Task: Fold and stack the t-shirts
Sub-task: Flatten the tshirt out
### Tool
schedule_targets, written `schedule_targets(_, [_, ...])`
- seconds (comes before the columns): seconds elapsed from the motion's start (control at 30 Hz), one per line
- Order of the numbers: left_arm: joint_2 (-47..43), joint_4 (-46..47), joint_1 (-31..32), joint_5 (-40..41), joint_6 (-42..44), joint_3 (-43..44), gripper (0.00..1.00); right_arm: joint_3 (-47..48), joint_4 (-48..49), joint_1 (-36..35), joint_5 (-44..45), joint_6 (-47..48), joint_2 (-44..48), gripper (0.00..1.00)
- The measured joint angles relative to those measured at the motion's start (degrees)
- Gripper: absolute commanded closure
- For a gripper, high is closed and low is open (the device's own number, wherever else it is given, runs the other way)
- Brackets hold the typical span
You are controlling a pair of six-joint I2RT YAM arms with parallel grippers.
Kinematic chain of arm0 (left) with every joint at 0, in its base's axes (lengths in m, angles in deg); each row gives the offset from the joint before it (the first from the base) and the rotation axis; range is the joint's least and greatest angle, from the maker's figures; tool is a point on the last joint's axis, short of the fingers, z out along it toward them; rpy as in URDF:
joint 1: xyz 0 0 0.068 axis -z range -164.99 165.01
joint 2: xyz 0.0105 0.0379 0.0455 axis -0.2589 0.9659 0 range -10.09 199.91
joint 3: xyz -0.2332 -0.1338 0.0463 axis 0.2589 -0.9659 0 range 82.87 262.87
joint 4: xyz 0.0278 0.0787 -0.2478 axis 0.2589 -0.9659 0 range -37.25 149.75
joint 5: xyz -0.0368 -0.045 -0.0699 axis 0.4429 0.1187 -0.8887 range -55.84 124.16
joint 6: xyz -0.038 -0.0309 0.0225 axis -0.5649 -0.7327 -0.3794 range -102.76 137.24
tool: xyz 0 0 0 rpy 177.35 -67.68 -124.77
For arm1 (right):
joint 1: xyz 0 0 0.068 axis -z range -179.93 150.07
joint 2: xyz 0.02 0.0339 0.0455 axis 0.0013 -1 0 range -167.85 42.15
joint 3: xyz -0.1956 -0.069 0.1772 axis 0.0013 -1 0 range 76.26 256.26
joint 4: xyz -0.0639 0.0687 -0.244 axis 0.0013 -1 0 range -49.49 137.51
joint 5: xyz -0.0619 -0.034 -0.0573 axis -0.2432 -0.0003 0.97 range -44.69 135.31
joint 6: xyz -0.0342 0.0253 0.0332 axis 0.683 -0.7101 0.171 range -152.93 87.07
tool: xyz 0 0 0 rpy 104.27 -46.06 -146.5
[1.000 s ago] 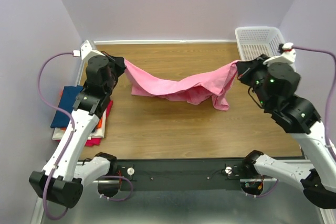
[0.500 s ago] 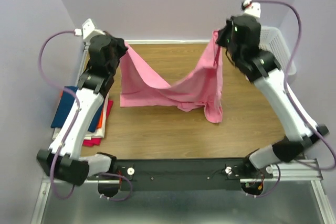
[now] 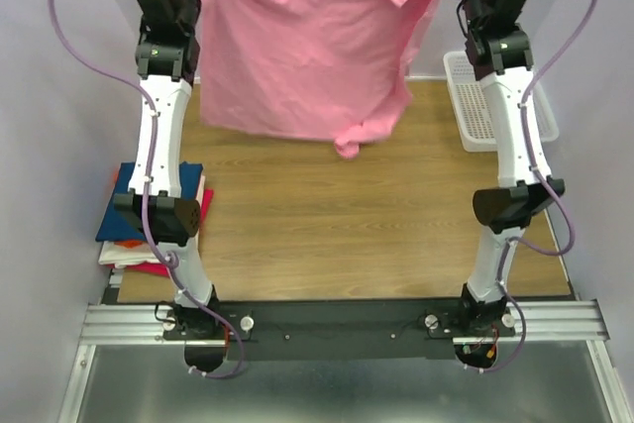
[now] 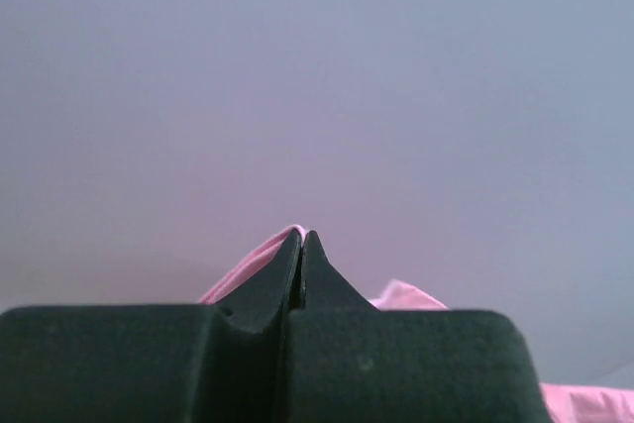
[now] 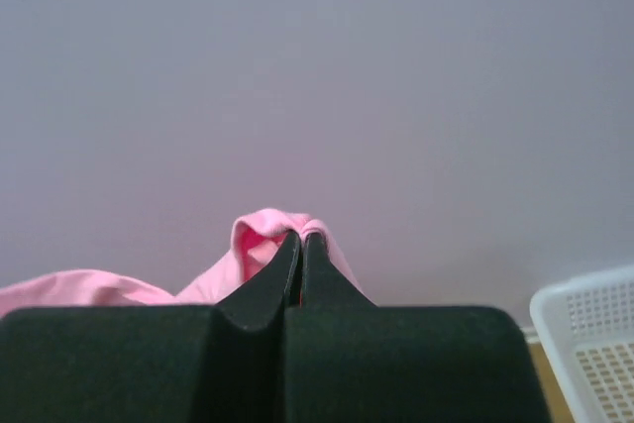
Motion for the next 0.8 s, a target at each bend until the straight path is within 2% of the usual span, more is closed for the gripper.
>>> schedule_targets(0.1, [-2.29, 2.54, -1.22, -1.62, 0.46, 2.01, 1.00, -6.88, 6.25, 0.28, -0.63, 0.72, 7.39, 1.00])
schedule_targets(0.27, [-11.63, 7.76, -2.86, -1.88, 0.55, -11.72, 1.00, -18.51, 12.94, 1.01, -0.68, 1.14, 17.88, 1.00])
schedule_targets(0.43, [-19.96, 10.86, -3.67, -2.12, -1.36, -32.89, 1.00, -39.34, 16.59, 1.33, -1.09, -0.17, 28.59, 1.00])
schedule_targets(0.57, [-24.46, 12.68, -3.65, -3.50, -4.28, -51.69, 1.00, -60.46, 16.41, 1.33, -2.40, -3.67, 36.54, 1.00])
schedule_targets(0.6, [-26.53, 12.26, -3.63, -3.93, -5.40, -58.90, 1.00, -69.75, 17.07, 1.33, -3.10, -5.44, 40.33, 1.00])
schedule_targets(0.73, [-31.71, 11.93, -3.39, -5.62, -8.00, -75.41, 1.00, -93.42, 12.39, 1.33, -4.59, -10.84, 53.44, 1.00])
schedule_targets(0.8, [-36.02, 11.93, -3.04, -6.36, -9.40, -84.85, 1.00, -101.50, 10.56, 1.33, -5.49, -13.35, 59.74, 1.00])
